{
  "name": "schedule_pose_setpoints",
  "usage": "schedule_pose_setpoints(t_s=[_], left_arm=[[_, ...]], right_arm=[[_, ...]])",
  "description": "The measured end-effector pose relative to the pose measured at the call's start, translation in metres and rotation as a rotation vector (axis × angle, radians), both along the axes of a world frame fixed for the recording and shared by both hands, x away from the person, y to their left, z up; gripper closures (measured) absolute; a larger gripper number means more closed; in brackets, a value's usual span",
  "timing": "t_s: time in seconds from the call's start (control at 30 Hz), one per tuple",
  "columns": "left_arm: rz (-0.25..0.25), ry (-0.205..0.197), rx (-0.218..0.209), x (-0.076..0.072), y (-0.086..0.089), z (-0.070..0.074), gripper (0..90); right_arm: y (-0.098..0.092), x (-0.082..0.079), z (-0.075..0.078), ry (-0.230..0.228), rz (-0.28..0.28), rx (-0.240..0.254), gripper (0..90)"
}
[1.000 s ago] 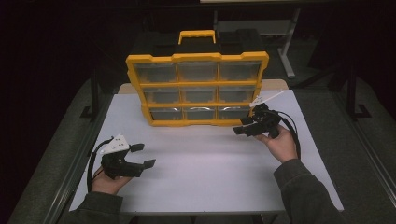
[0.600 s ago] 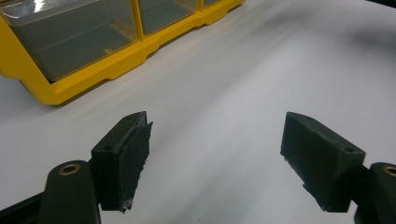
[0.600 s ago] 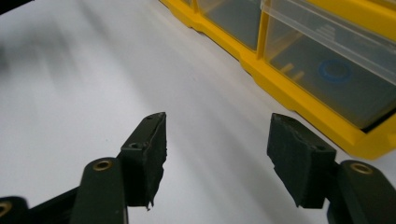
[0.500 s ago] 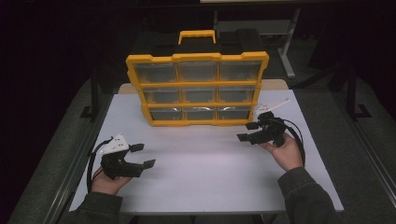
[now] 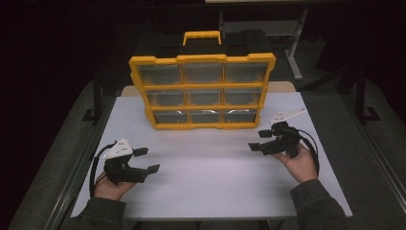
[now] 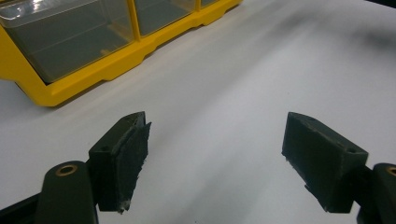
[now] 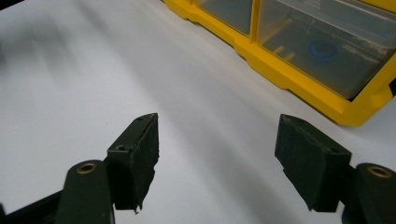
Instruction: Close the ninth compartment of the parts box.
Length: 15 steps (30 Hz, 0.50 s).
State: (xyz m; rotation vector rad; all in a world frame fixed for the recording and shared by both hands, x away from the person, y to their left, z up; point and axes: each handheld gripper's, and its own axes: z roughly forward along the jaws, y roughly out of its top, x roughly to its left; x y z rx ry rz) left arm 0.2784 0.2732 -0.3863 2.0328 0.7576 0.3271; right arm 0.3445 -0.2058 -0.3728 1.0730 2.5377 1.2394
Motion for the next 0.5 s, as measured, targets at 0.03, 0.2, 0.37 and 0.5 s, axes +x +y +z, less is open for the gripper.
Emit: schedule_pose_setpoints(t_s=[0.03,0.2,0.37,0.5], left_arm=[[-0.002,0.0,0.003,0.0,0.0,0.0,21.8],[-0.006,0.007,0.008,0.0,-0.001,0.0,21.3],[-0.009,0.005,0.006,-0.001,-0.002,0.0,21.2],[-0.012,0.007,0.013,-0.001,-0.002,-0.001,21.0]], right_arm=[[-0.001,-0.001,-0.001,-0.002,-0.003,0.0,28.4],[-0.009,-0.008,-0.007,-0.009,-0.021,0.007,26.2],[-0.018,-0.016,-0.019,-0.01,-0.051,0.021,25.2],[-0.024,-0.021,-0.022,-0.01,-0.065,0.033,25.1]])
